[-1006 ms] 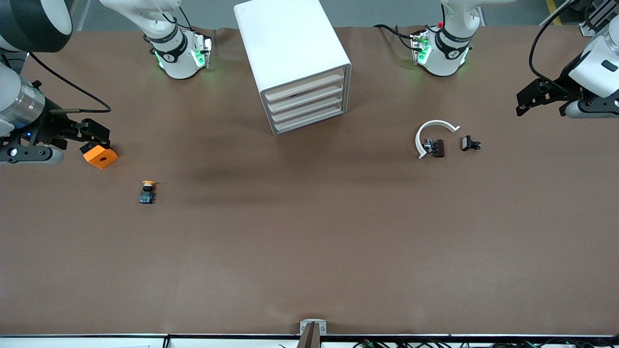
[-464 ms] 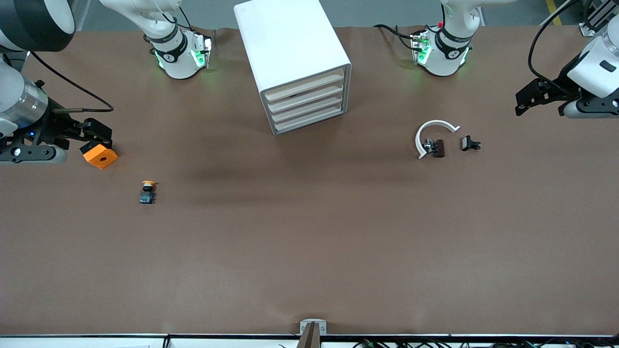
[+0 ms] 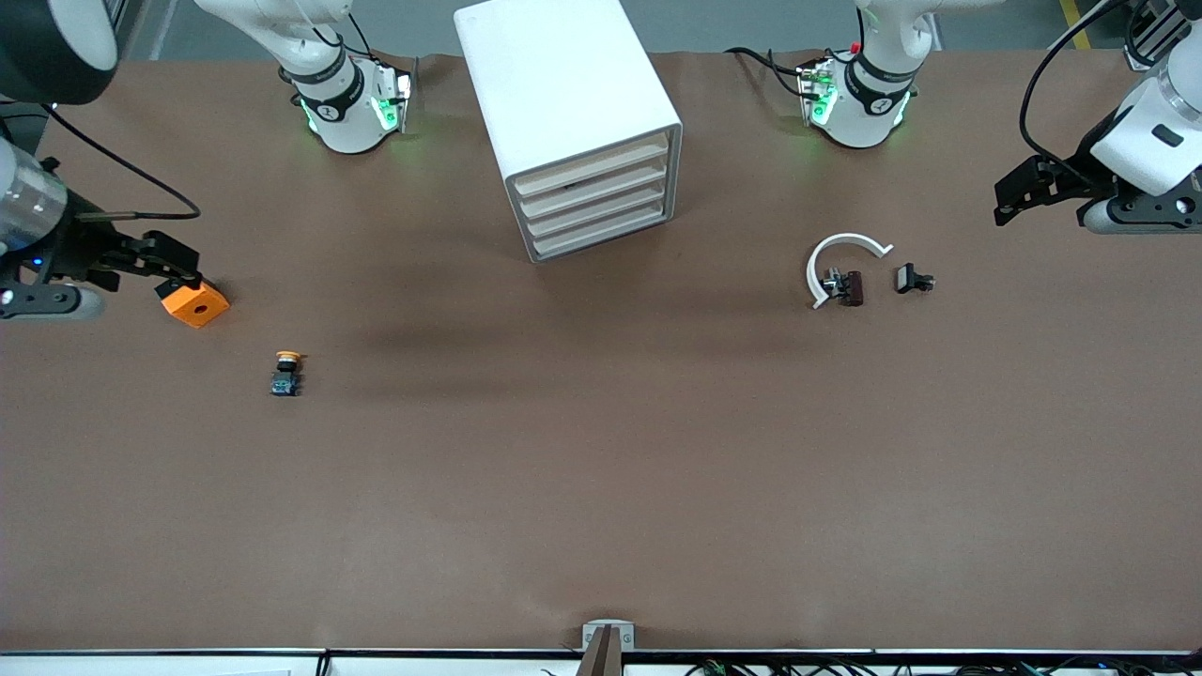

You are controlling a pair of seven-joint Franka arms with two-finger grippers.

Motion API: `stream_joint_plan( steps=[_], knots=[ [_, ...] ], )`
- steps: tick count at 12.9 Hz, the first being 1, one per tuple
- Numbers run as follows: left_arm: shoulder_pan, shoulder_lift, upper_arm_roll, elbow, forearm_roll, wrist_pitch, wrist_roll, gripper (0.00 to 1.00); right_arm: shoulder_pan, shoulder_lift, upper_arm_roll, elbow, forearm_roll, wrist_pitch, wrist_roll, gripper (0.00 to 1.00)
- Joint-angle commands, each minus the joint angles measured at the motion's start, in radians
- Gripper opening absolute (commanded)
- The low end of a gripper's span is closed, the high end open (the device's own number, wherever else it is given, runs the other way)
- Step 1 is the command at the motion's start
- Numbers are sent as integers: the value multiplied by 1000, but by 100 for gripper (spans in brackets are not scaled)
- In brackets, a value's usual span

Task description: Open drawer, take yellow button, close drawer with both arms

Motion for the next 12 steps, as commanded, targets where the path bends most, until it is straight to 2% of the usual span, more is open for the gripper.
stream_joint_plan(
  steps=[1, 12],
  knots=[
    [4, -8, -4, -4, -7, -3, 19, 100, -45, -7, 7, 12, 26, -11, -27, 100],
    [4, -7, -4, -2, -7, -3, 19, 100, -59, -6, 10, 61, 14, -12, -28, 100]
  ],
)
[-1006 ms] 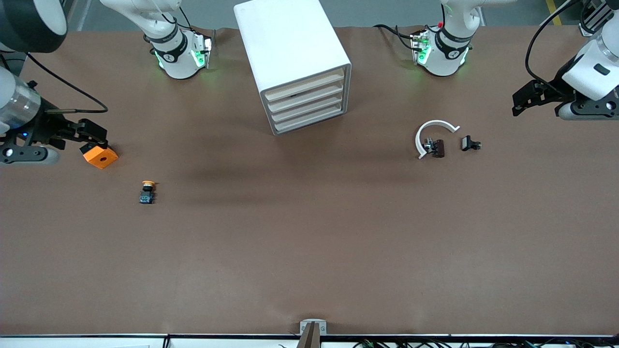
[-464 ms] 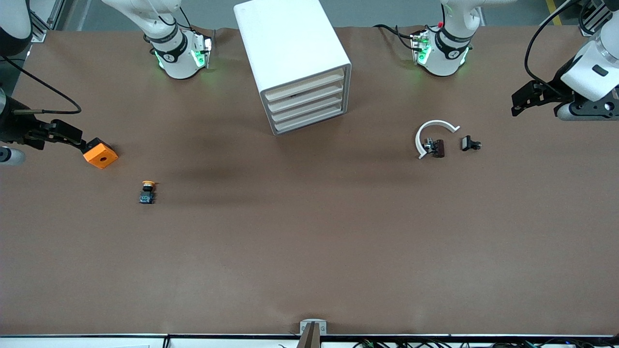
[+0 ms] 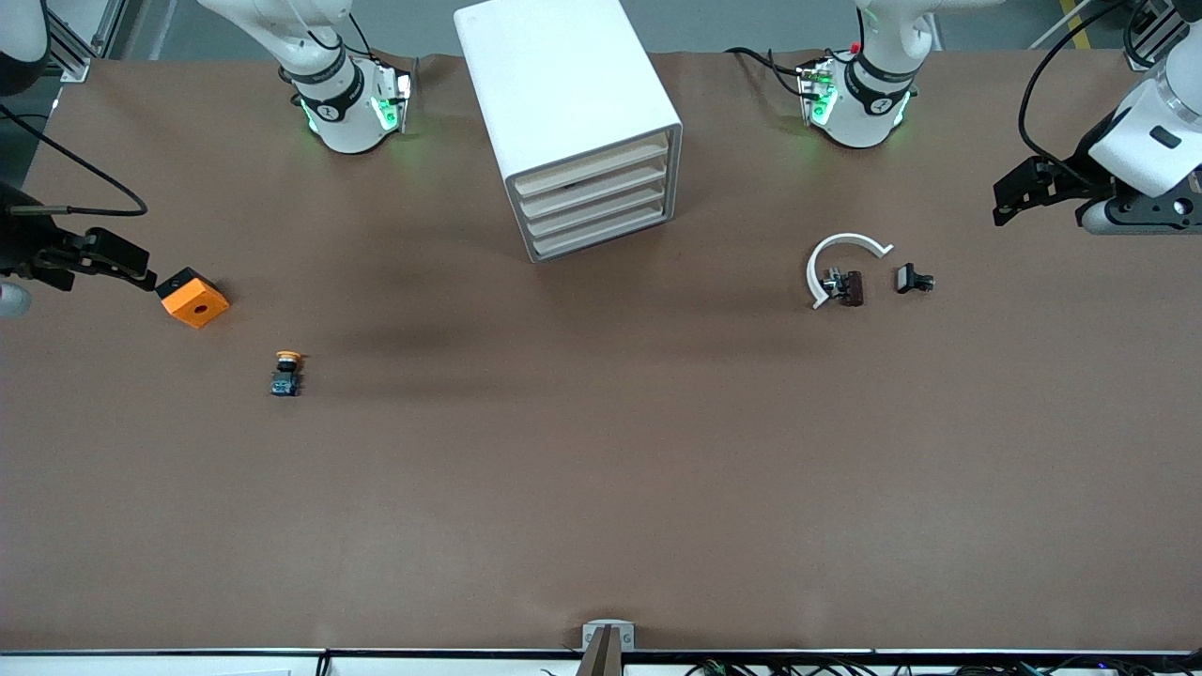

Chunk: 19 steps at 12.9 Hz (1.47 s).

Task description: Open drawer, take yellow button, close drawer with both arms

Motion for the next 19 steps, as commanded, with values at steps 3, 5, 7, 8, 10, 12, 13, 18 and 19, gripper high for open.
stream_joint_plan(
  steps=[3, 5, 7, 8, 10, 12, 13, 18, 19],
  knots=[
    [4, -8, -4, 1, -7, -4, 19, 100, -15, -5, 13, 28, 10, -7, -11, 100],
    [4, -14, -4, 2, -7, -4, 17, 100, -12, -2, 13, 30, 8, -1, -11, 100],
    [2, -17, -6, 7, -7, -6, 19, 100, -12, -2, 13, 30, 8, -3, -11, 100],
    [2, -16, -21, 10, -7, -6, 19, 100, -11, -2, 14, 30, 8, -4, -11, 100],
    [2, -4, -26, 16, -5, -6, 19, 100, -8, -2, 14, 30, 8, -3, -11, 100],
    [8, 24, -26, 54, -1, -4, 23, 100, -8, -2, 16, 30, 8, -3, -11, 100],
    [10, 39, -24, 70, -1, -6, 45, 100, -8, -2, 16, 30, 8, -3, -11, 100],
    [16, 76, -15, 131, -2, -9, 44, 100, -8, 1, 16, 30, 8, -1, -13, 100],
    [16, 81, -13, 136, -1, -12, 42, 100, -6, 1, 17, 30, 8, -3, -13, 100]
  ],
)
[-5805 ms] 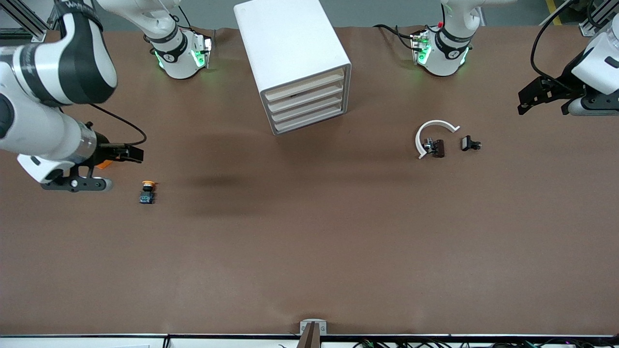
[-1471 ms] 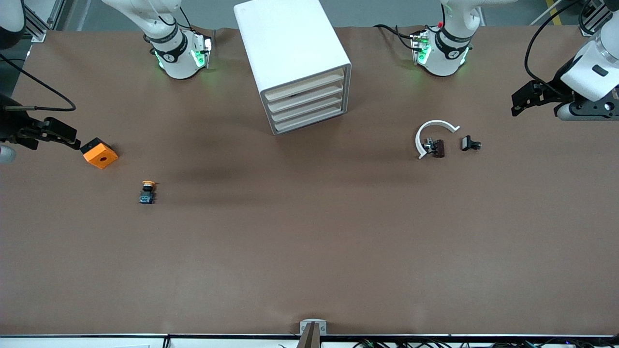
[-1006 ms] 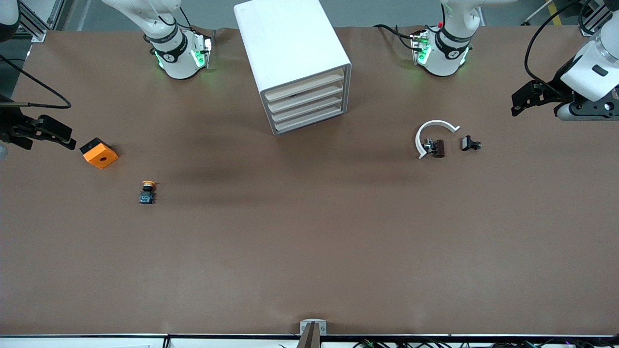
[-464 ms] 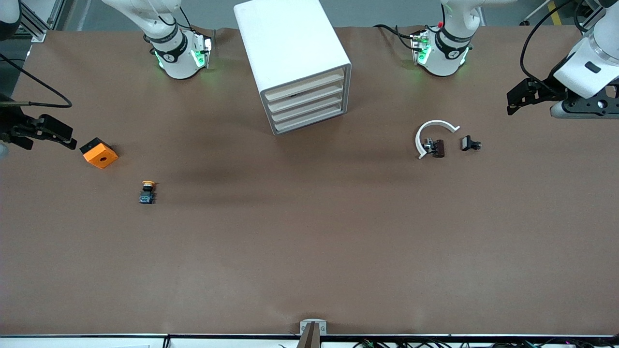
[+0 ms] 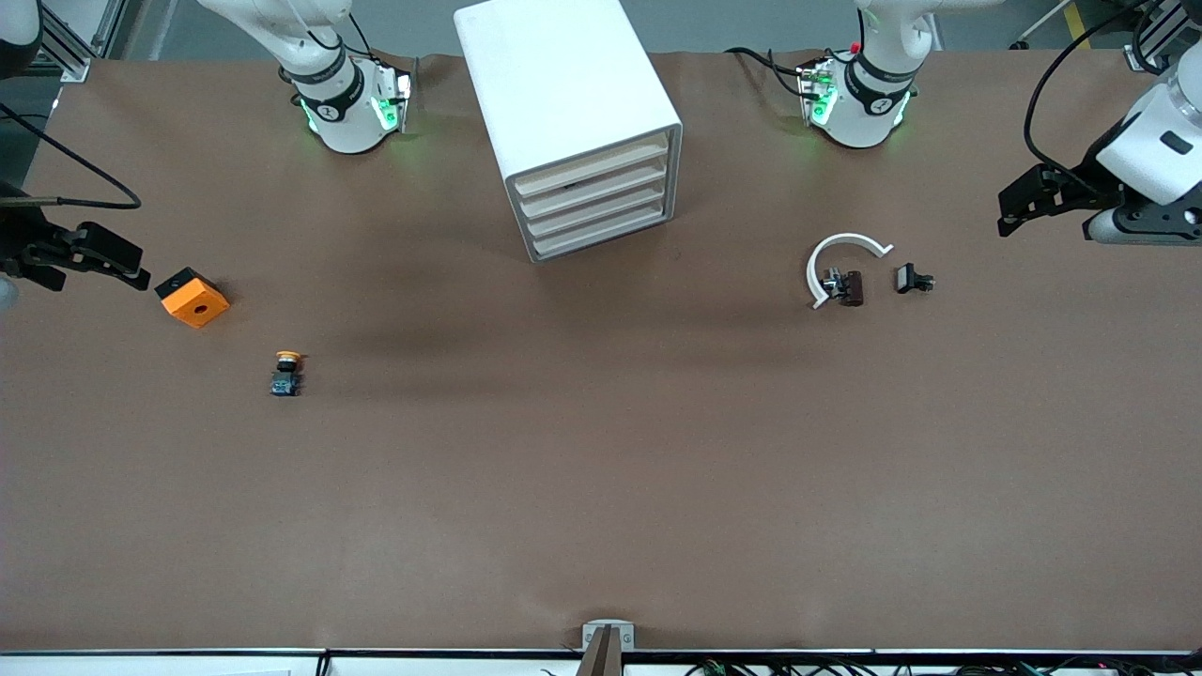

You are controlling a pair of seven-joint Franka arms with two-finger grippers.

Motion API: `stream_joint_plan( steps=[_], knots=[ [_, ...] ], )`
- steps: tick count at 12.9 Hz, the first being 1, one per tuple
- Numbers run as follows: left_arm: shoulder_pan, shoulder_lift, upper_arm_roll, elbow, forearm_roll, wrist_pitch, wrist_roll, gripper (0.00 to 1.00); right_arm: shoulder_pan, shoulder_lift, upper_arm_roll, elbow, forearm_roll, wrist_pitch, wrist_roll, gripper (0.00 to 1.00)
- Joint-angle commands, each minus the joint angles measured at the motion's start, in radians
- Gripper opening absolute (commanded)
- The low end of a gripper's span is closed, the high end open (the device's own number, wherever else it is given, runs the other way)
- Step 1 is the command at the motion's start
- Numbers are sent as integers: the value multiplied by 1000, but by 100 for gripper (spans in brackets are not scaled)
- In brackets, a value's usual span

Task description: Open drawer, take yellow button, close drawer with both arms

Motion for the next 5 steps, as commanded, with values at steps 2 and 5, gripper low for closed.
stream_joint_plan(
  steps=[2, 5],
  knots=[
    [7, 36, 1, 47, 1, -13, 10, 100, -8, 1, 8, 10, 7, -3, -11, 100],
    [7, 49, 1, 65, 3, -13, 9, 100, -10, 1, 7, 10, 5, -3, -11, 100]
  ],
)
